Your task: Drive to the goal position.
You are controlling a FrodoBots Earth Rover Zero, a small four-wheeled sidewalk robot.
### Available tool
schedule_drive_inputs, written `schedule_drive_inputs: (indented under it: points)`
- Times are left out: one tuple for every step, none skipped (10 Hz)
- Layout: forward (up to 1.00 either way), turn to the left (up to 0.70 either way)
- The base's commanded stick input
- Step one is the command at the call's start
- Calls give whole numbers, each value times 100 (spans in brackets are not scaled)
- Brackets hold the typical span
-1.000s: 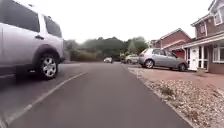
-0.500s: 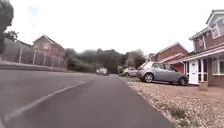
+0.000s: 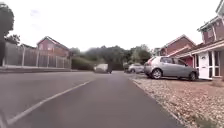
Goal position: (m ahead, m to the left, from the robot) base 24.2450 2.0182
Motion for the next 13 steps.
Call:
schedule_drive_inputs:
  points:
    - [100,0]
    - [100,0]
    - [100,0]
    - [100,0]
    - [100,0]
    - [100,0]
    - [100,0]
    - [100,0]
    - [100,0]
    - [100,0]
    - [100,0]
    - [100,-40]
    - [100,-40]
